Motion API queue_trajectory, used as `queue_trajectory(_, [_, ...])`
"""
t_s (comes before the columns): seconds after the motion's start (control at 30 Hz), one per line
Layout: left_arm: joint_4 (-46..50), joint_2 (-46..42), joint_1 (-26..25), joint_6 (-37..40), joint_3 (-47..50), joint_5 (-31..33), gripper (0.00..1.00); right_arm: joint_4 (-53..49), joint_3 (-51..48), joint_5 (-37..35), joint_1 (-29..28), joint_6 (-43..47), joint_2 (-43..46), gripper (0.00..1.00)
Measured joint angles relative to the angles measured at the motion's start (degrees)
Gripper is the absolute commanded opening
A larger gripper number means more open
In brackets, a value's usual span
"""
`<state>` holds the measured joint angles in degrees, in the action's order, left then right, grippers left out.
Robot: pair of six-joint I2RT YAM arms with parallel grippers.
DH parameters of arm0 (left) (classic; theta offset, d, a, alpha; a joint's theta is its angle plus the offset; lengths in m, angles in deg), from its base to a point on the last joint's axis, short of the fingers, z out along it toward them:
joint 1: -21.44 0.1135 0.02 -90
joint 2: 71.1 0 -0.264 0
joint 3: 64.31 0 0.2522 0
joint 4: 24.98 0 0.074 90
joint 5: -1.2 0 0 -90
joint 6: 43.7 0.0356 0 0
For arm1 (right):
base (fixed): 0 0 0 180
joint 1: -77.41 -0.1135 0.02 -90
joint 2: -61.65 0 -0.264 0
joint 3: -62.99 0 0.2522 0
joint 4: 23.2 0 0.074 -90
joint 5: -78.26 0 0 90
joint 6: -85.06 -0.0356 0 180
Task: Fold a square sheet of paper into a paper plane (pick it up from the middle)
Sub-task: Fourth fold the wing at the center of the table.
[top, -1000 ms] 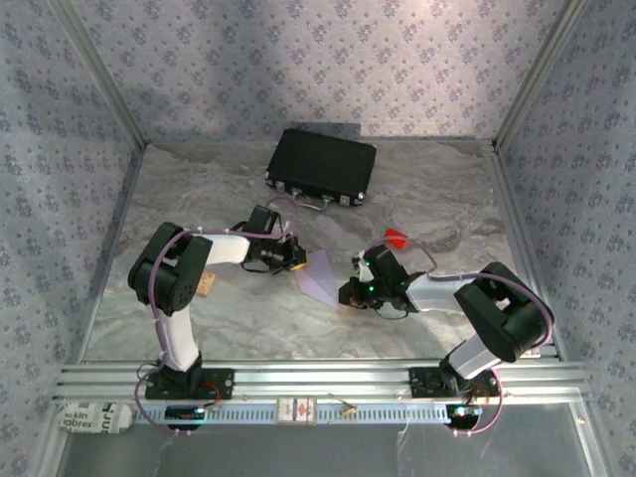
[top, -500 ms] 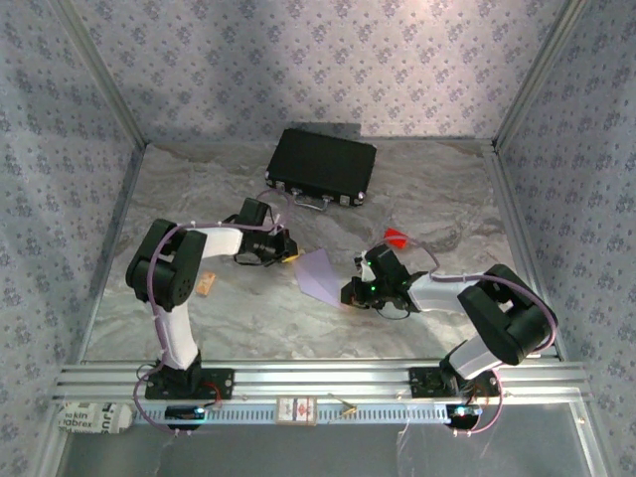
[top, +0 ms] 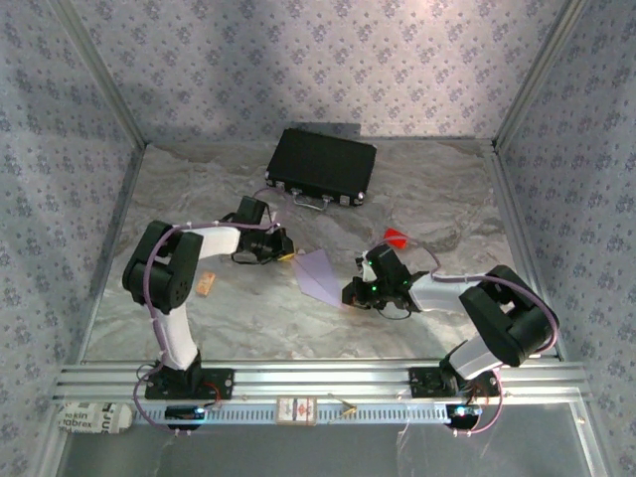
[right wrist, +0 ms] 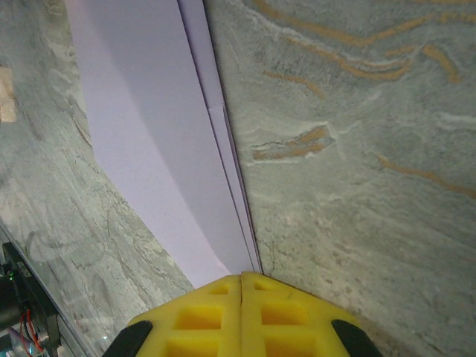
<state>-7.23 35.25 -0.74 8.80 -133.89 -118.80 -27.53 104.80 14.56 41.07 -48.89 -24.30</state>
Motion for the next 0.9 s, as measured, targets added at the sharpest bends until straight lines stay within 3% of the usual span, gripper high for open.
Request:
queue_trajectory(0.3, [1.1,-5.4,-0.1,-0.5,0.1,2.8,0.1,-0.2,0.0,0.1,0.1,0.0,0.1,0.0])
queue_trajectory(0.7, [-1.5,-4.0,-12.5,-3.3,0.5,1.0,0.11,-1.1,0.4,0.1,0.1,0.1,0.1,0.0])
queue_trajectory(0.9, [-1.4,0.5,-13.5,-3.9,0.4,1.0,0.09,-1.0,0.4,0.4,0.1,0.2,0.1,0.01])
